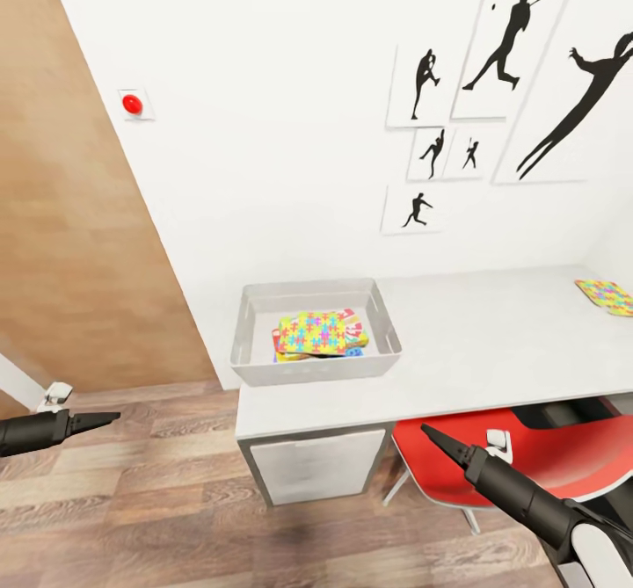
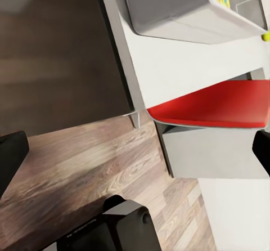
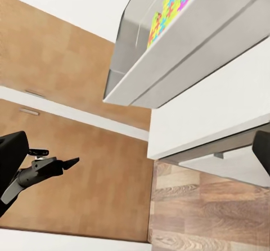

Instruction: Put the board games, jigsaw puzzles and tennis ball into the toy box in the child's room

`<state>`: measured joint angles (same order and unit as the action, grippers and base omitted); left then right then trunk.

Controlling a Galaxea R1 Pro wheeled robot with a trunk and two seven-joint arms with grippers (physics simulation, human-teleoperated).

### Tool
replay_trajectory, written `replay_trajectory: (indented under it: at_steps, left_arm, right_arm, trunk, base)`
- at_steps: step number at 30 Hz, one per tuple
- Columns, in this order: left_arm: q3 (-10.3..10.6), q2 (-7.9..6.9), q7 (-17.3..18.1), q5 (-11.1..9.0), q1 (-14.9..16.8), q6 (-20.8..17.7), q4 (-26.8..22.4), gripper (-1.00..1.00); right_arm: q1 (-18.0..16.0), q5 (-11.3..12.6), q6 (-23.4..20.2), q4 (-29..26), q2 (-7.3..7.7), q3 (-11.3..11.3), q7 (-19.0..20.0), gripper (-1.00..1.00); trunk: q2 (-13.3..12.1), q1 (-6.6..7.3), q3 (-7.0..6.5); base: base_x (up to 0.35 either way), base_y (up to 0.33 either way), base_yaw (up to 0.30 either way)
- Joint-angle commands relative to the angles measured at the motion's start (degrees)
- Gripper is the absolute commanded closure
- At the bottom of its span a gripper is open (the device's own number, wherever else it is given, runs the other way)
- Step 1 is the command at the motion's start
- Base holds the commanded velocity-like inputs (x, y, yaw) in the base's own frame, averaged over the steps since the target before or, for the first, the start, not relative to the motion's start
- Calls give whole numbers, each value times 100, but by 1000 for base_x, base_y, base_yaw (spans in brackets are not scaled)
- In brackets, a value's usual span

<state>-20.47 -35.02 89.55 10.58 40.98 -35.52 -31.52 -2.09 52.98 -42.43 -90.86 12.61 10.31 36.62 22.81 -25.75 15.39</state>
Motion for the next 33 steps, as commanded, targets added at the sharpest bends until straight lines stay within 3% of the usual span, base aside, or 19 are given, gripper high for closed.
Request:
replay_trajectory:
  at_steps: [1,33]
  left_arm:
    - [-27,4,45,60,6,-61,-3,-100]
    - [-19,5,45,67,6,-52,-3,-100]
  right_arm:
    - [-4,20,-37,-1,1,6,3,-100]
    - [115,-61,200,-2,18,-3,7,-100]
  trunk:
    - [10,-3,1]
    - [10,-3,-304]
  base:
    - [0,0,0]
    - [0,0,0]
